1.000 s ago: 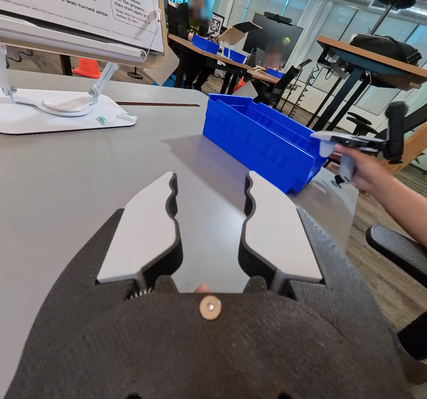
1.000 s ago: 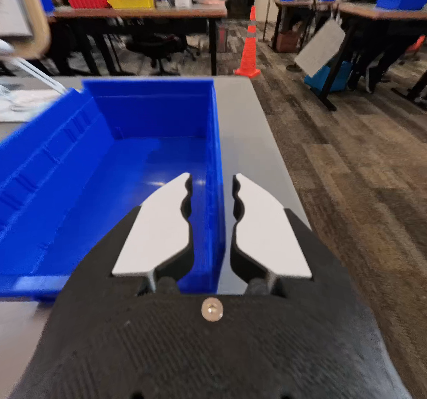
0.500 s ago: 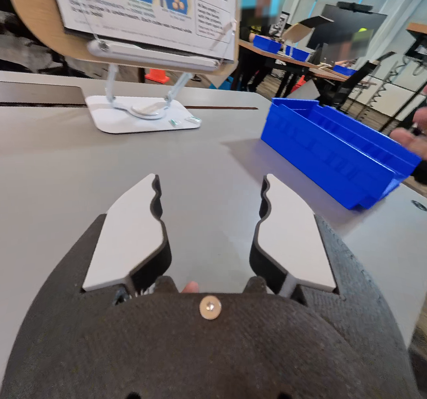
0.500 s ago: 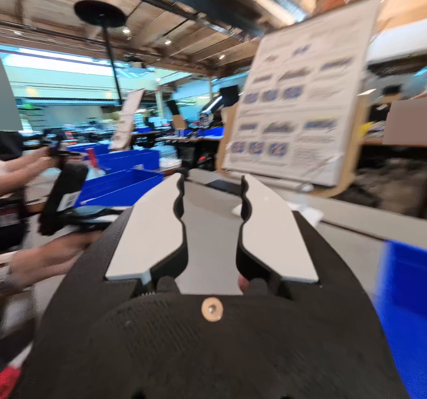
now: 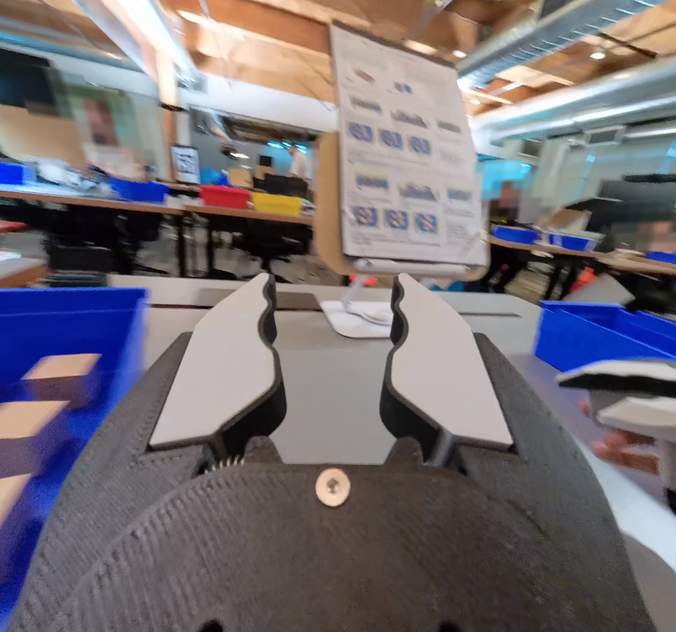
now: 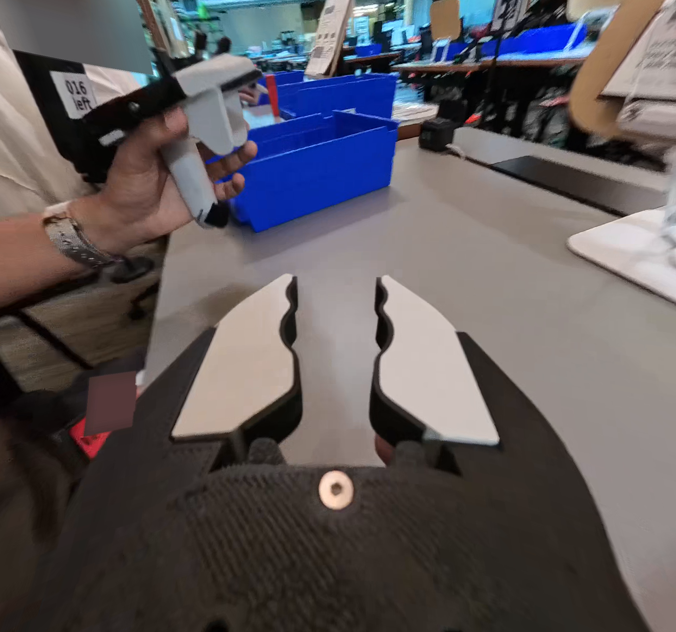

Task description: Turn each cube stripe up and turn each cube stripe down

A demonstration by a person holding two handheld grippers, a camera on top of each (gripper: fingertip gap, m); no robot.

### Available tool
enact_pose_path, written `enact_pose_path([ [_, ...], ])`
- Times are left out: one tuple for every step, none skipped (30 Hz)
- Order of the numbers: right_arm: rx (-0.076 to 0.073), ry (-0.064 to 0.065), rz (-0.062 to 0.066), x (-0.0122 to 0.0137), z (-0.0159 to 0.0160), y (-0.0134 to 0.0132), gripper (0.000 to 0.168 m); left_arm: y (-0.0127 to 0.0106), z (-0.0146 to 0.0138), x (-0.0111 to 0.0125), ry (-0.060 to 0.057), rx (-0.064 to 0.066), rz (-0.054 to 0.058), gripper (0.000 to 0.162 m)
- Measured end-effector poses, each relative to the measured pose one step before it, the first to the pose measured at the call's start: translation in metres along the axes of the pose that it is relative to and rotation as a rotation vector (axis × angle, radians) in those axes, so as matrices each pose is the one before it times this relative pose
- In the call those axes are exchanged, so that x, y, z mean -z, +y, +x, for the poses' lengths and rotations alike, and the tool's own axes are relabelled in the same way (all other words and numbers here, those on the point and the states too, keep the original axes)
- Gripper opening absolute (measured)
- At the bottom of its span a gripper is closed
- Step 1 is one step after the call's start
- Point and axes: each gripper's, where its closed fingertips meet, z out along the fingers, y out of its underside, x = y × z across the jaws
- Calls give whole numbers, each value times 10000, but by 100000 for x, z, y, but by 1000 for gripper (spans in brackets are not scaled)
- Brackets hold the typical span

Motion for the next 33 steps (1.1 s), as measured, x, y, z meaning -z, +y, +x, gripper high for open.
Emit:
enact_pose_path([
  [-542,-418,5,-453,-125,-76,43,-1342,-2101,732,-614,-153,119,55],
  [-556,-352,142,-385,-148,-209,44,-1208,-2247,612,-553,-134,-68,45],
  [-522,-284,236,-329,-171,-278,44,-973,-2253,464,-442,-62,-271,39],
  [-470,-260,239,-278,-206,-270,45,-537,-2549,290,-598,-6,-555,32],
  [-411,-249,189,-263,-228,-227,45,-19,-2668,62,-687,53,-814,30],
  [-323,-210,142,-230,-177,-182,45,387,-2009,-189,-251,72,-913,32],
  [-183,-142,89,-206,-117,-126,45,777,-1690,-364,-126,158,-951,36],
  [-40,-61,15,-188,-22,-33,45,979,-1570,-555,-184,235,-925,45],
  [74,5,-60,-161,31,72,45,1097,-1267,-727,-158,195,-866,52],
  [157,50,-124,-116,67,156,45,1250,-866,-848,-89,147,-889,58],
  [215,92,-162,-63,59,242,45,1123,-513,-887,-51,101,-742,64],
  [233,122,-169,-29,48,257,44,855,-185,-878,-2,21,-505,64],
  [205,90,-130,18,-44,190,44,805,10,-822,0,-74,-500,65],
  [133,42,-74,32,-120,123,44,811,13,-756,-76,-146,-535,68],
  [66,23,-45,53,-129,107,44,765,-32,-704,-146,-203,-531,71],
  [17,30,-43,70,-89,166,44,697,-23,-698,-147,-212,-475,73],
  [-20,32,-57,80,-51,207,44,564,8,-717,-96,-172,-400,75],
  [-39,30,-70,104,-23,243,44,444,-8,-719,-60,-105,-331,76],
  [-31,40,-63,149,-1,206,44,393,-54,-713,-46,-54,-326,76],
  [-5,70,-38,198,39,167,44,376,-135,-678,-51,-36,-348,76],
  [11,98,-21,261,65,140,44,293,-267,-624,-124,-27,-326,76],
  [10,112,-9,318,84,122,44,187,-297,-539,-146,-19,-272,75],
  [-5,115,2,353,85,102,44,184,-211,-494,-108,-44,-276,73],
  [-24,109,21,395,87,67,44,205,-207,-397,-118,-117,-296,70],
  [-45,100,39,412,67,35,44,72,-330,-127,-201,-219,-236,55],
  [-62,99,39,417,75,18,44,-120,-256,236,-153,-297,-149,44],
  [-78,104,18,404,101,63,44,-411,-235,631,-155,-226,-59,44],
  [-72,110,5,414,118,79,44,-869,-318,1030,-253,-137,198,43],
  [-43,115,40,425,120,16,44,-1217,-290,1357,-266,-115,419,44],
  [-27,112,81,398,131,-49,43,-1351,-209,1548,-248,-88,482,44],
  [-34,102,88,371,123,-98,43,-1456,-77,1680,-224,-114,538,44],
  [-39,90,80,335,131,-105,43,-1808,105,1827,-197,-109,760,44],
  [-30,84,75,293,134,-107,43,-2176,602,1891,42,-63,986,43],
])
